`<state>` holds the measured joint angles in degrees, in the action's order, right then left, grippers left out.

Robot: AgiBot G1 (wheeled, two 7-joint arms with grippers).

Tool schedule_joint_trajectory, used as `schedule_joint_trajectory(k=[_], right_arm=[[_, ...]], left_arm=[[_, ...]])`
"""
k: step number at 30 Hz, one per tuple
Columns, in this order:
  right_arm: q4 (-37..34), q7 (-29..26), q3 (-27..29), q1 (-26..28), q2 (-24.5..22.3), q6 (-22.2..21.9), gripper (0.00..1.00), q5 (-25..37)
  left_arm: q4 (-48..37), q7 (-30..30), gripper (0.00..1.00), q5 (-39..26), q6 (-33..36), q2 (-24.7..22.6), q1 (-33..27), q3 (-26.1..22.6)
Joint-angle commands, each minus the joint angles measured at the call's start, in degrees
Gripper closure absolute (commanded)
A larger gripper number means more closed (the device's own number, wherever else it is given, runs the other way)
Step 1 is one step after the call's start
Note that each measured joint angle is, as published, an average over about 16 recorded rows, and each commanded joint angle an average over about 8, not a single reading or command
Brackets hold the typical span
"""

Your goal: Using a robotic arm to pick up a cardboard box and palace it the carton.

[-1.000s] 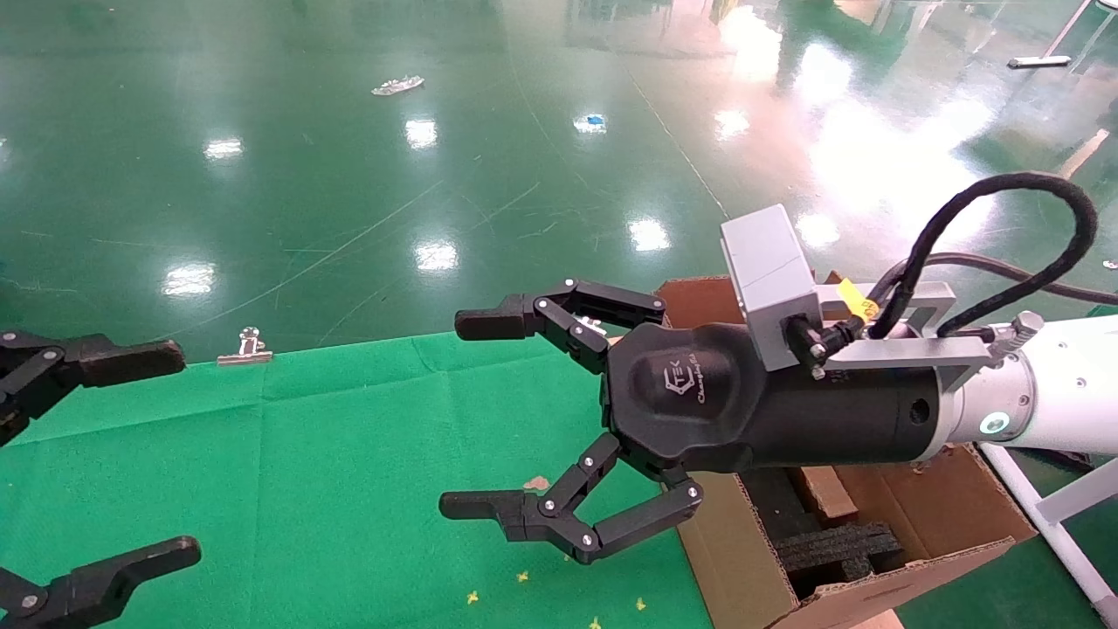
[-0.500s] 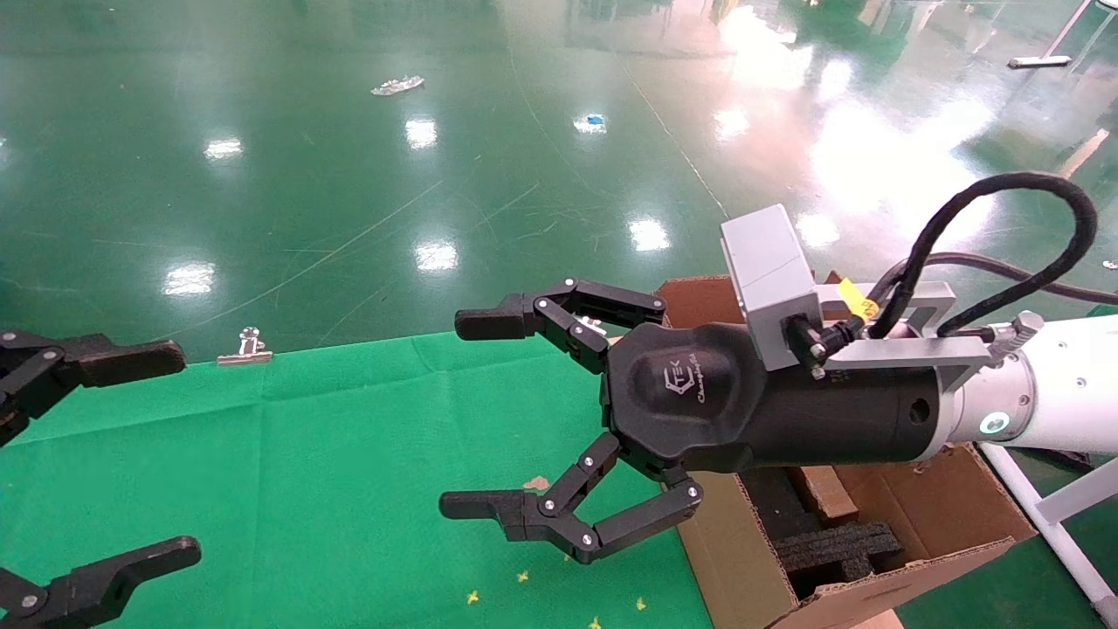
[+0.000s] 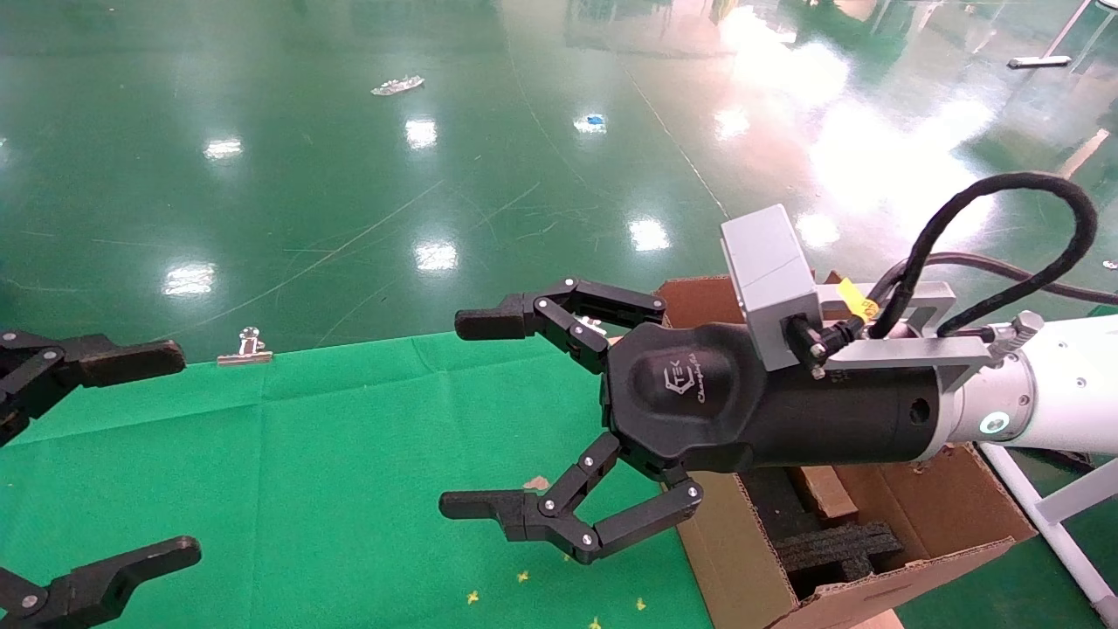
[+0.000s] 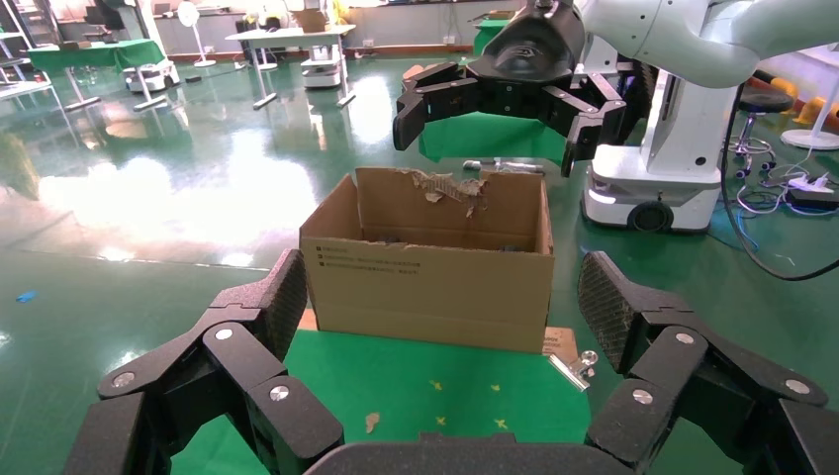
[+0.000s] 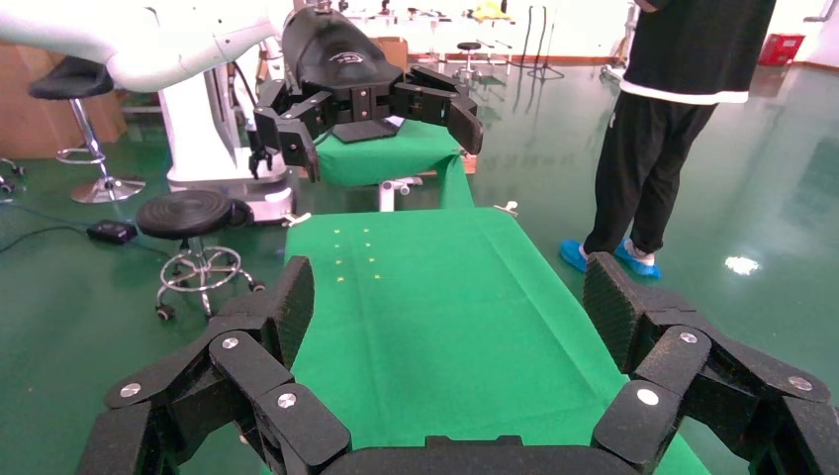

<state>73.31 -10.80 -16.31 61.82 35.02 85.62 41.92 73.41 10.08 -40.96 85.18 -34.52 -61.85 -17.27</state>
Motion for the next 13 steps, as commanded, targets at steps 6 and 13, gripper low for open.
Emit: schedule_joint_trajectory(k=[6, 13], right_arm=[[0.0, 0.0, 0.0, 0.0, 0.0, 0.0, 0.0, 0.0], [0.0, 0.0, 0.0, 0.0, 0.0, 0.0, 0.0, 0.0]], left_arm=[[0.0, 0.0, 0.0, 0.0, 0.0, 0.0, 0.0, 0.0], [0.0, 0.0, 0.0, 0.0, 0.0, 0.0, 0.0, 0.0]])
